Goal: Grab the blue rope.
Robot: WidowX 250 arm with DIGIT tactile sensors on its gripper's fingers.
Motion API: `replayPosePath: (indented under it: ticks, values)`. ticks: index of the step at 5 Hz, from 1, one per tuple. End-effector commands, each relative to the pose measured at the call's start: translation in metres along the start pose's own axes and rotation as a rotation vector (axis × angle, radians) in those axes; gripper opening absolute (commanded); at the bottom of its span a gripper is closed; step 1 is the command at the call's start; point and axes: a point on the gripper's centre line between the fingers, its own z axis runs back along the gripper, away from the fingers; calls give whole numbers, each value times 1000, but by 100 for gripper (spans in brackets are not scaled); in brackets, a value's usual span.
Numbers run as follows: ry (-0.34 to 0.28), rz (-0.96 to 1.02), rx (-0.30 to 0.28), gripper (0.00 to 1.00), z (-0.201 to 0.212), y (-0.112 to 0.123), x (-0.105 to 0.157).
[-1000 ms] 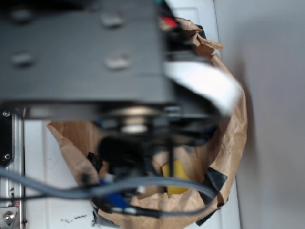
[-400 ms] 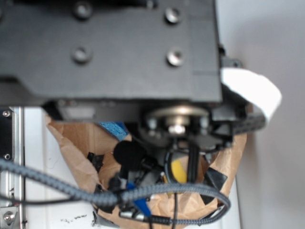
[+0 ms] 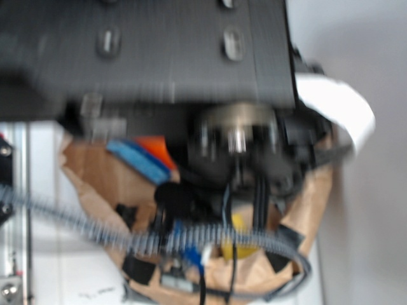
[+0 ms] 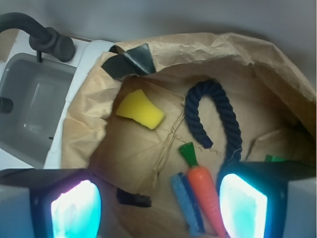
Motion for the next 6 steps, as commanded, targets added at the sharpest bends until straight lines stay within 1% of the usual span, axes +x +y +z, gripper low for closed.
replayPosePath:
  ticks: [1,2,3,4,5,6]
  values:
    - [-51,-16,32,100,-18,27,-1]
    - [-72,-21,93,100,-46,28,2]
    - [-91,-44,83,100,-63,30,4]
    - [-120,-49,58,100,-76,42,8]
    - [-133,-70,44,100,-85,43,12]
    - [-133,-70,44,100,-85,43,12]
